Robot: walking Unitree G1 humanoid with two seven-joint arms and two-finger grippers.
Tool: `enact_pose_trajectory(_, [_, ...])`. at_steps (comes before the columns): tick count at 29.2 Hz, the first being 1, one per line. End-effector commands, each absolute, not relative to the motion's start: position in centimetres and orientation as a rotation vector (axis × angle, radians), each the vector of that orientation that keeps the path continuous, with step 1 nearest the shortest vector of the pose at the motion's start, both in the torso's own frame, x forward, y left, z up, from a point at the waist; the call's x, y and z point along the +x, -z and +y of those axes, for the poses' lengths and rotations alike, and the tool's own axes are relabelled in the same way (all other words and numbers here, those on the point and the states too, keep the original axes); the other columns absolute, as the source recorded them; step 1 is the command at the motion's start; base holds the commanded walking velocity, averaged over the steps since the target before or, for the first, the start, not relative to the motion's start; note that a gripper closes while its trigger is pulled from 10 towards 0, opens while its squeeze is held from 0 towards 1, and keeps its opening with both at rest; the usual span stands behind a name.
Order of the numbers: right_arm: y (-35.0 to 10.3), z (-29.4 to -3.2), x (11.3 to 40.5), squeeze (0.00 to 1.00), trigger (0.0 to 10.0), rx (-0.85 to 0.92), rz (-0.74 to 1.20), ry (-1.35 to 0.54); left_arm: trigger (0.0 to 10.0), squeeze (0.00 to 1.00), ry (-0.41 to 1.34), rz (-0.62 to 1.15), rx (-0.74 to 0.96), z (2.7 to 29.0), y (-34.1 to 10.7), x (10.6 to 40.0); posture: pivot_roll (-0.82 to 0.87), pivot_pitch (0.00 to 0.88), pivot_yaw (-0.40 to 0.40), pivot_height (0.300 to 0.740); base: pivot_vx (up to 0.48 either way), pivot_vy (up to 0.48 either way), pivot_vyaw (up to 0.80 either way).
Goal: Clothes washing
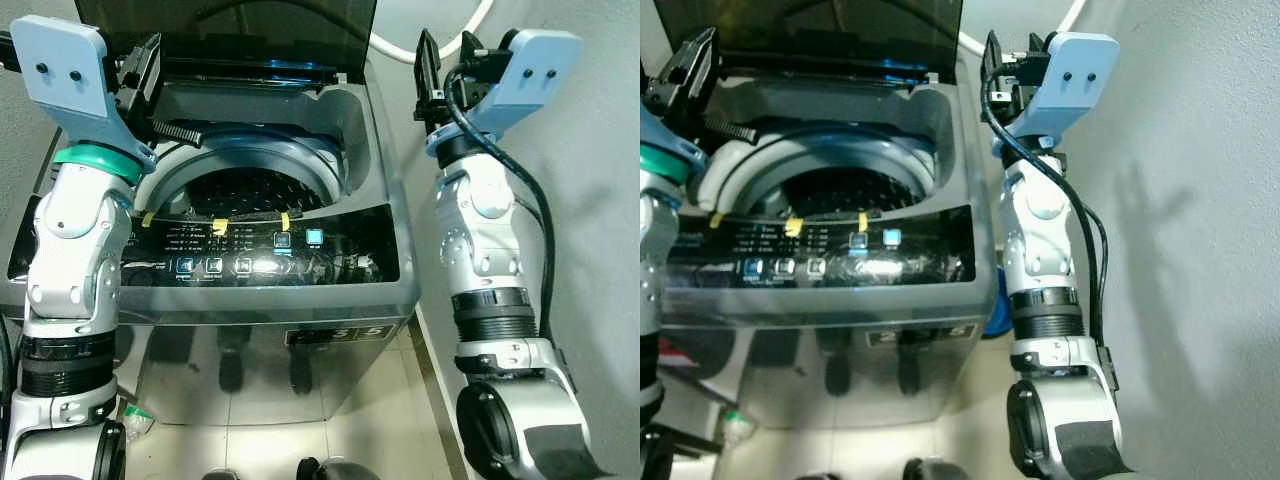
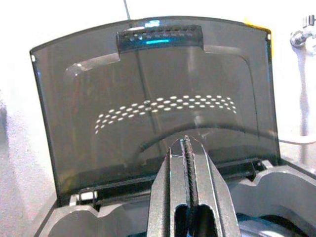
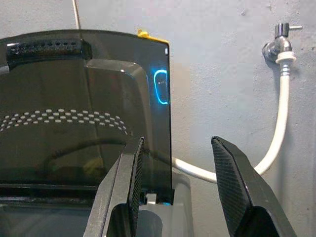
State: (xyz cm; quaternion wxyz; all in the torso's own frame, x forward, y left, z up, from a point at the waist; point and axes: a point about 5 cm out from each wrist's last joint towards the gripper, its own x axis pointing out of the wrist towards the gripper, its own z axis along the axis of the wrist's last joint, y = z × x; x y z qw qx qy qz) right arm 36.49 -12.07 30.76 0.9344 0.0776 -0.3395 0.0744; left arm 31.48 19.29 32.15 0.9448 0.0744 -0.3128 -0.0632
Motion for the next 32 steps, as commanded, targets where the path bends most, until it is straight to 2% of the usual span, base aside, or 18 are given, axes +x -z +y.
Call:
enact_pose_trajectory(1, [-30.62, -12.22, 36.34, 0.00, 10.0, 0.162, -0.702, -0.146, 10.0, 0.00, 0.137, -0.619, 0.149, 19.31, -31.78, 31.71, 0.13, 0.058, -0.016, 0.740, -0.326, 0.000, 0.00])
enact_pose_trajectory(24, [-30.72, -12.20, 36.46, 0.00, 10.0, 0.127, -0.702, -0.151, 10.0, 0.00, 0.139, -0.631, 0.149, 19.21, -31.98, 31.89, 0.13, 0.036, -0.019, 0.740, -0.319, 0.000, 0.00])
enact_pose_trajectory(32, [-30.51, -12.04, 36.50, 0.00, 10.0, 0.085, -0.691, -0.164, 10.0, 0.00, 0.137, -0.626, 0.153, 19.12, -31.92, 31.94, 0.13, 0.040, -0.019, 0.740, 0.000, 0.000, 0.07])
